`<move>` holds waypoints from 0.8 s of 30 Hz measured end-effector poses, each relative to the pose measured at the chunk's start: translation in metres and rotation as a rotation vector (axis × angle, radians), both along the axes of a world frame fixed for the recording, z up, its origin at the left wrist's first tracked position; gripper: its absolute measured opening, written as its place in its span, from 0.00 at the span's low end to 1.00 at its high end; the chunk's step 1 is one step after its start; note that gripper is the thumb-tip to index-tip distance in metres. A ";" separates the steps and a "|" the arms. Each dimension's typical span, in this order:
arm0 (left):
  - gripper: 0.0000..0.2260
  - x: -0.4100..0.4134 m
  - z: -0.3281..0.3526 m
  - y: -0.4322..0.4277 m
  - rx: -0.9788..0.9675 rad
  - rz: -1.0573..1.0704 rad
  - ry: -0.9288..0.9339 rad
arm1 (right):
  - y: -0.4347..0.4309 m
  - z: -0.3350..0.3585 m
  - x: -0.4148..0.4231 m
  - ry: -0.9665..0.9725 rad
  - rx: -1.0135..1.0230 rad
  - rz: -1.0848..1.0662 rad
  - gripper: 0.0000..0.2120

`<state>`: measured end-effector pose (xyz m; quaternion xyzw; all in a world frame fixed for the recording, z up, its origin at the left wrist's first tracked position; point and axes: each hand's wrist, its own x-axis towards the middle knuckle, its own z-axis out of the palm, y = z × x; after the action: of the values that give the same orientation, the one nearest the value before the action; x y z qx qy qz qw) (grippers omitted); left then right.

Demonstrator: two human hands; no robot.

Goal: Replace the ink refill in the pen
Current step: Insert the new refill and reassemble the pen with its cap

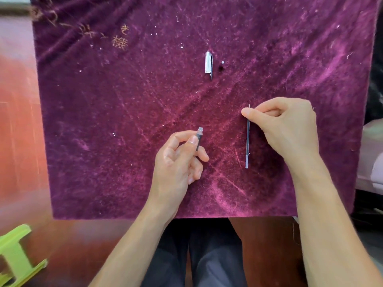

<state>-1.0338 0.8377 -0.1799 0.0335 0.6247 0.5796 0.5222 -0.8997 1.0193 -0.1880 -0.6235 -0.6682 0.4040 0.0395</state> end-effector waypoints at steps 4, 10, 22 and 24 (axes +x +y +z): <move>0.08 -0.001 0.000 -0.001 0.001 0.006 0.007 | 0.002 -0.001 -0.003 -0.019 -0.027 0.009 0.09; 0.08 -0.004 0.001 -0.001 0.003 -0.011 0.032 | 0.009 0.004 -0.009 -0.058 -0.074 0.005 0.08; 0.07 -0.018 0.012 -0.005 0.001 -0.065 0.034 | 0.015 0.039 -0.005 0.491 -0.306 -0.176 0.07; 0.07 -0.023 0.013 -0.008 0.006 -0.081 0.037 | 0.006 0.043 -0.007 0.664 -0.359 -0.268 0.07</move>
<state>-1.0565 0.8300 -0.1664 0.0709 0.6304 0.5594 0.5335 -0.9070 1.0257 -0.1449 -0.5375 -0.4507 0.6851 0.1963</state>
